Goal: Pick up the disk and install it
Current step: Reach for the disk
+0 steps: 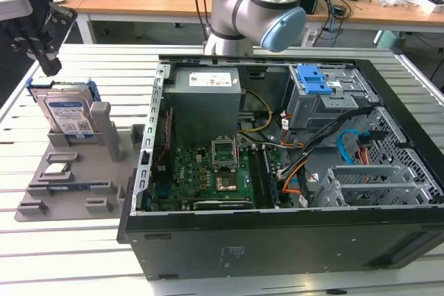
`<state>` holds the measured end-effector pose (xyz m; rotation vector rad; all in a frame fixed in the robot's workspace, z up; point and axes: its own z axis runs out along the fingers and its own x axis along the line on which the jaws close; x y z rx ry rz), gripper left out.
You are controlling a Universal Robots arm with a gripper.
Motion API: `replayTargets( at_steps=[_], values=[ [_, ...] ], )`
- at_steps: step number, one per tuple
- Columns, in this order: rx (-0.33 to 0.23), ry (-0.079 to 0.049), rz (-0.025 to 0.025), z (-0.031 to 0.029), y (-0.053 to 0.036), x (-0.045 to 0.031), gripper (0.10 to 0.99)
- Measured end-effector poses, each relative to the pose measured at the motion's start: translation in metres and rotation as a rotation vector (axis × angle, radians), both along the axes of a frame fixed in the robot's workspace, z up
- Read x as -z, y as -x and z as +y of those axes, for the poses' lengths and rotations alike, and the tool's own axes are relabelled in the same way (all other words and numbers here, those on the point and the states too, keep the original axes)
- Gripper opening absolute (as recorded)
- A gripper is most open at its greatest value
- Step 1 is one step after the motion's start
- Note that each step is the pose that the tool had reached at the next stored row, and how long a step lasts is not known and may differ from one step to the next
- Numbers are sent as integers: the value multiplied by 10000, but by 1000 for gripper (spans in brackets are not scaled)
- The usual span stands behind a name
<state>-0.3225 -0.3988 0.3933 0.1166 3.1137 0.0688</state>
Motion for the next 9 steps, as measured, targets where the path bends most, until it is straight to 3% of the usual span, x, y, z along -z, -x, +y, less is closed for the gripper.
replayTargets(
  at_steps=[9],
  values=[
    [0,0,1,0,197,0,106]
  ],
)
